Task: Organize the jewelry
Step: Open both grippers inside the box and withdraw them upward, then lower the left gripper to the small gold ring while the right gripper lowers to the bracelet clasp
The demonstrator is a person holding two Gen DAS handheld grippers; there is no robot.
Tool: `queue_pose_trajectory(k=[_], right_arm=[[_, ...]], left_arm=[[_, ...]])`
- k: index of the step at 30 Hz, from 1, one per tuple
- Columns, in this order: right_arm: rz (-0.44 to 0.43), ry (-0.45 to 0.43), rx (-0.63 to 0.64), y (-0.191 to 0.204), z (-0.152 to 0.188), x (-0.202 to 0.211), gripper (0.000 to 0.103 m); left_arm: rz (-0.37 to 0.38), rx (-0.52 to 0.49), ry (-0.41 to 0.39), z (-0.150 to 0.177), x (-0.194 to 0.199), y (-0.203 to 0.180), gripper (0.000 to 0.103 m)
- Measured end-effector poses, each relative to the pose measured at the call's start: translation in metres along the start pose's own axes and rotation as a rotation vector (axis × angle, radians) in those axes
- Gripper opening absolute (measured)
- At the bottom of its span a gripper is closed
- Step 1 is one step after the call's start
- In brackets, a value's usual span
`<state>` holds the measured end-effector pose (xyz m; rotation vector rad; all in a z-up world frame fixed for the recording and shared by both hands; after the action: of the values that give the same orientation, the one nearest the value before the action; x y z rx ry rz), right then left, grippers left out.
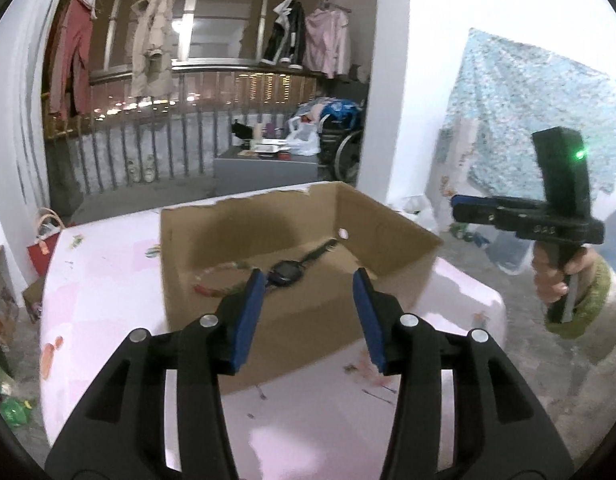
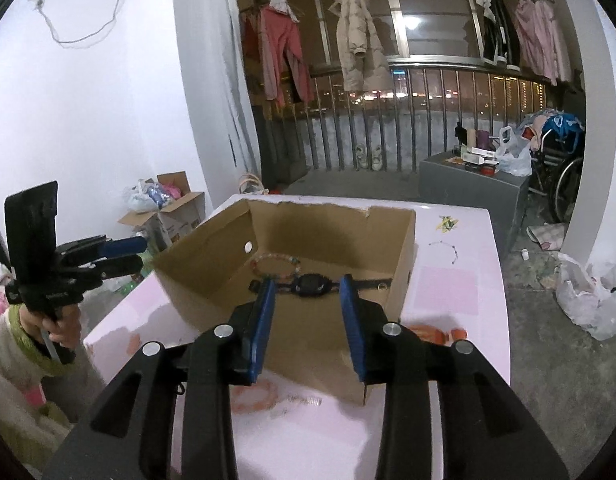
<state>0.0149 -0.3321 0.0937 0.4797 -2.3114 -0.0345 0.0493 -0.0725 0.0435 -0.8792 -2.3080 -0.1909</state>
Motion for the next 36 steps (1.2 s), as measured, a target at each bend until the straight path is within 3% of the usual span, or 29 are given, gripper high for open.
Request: queue_pose_trajectory(k=[11, 17, 27, 36], right_arm=[[-0.041, 0.083, 0.017, 0.006, 0.042, -0.005, 0.033], [-0.051, 0.15, 0.042, 0.007, 0.056, -0.028, 0.03], [-0.089, 0.242, 0.087, 0.017, 0.069, -0.063, 0.021], [-0.107, 0.297, 0.126, 0.024, 0.077, -0.082, 0.02]], left_arm=[[0.112, -0.057, 0.059, 0.036, -0.02, -0.034, 0.044], [0.091, -0.13, 0.131, 0.054, -0.053, -0.047, 0.043], [0.083, -0.185, 0.247, 0.072, -0.103, -0.045, 0.023], [0.047, -0.241, 0.311, 0.072, -0.127, -0.048, 0.022]])
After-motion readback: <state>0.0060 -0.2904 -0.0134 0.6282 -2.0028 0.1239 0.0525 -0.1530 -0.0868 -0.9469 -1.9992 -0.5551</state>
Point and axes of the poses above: each gripper's, at about its wrist camera, not at the fingertips, and x roughly against the way its jaws point, y to its left, z to its underside, the point moved 2 cm from there along -x, roughly the way its jaws point, and after that the axes turned 12 degrees about y, right-handed, at the moved point
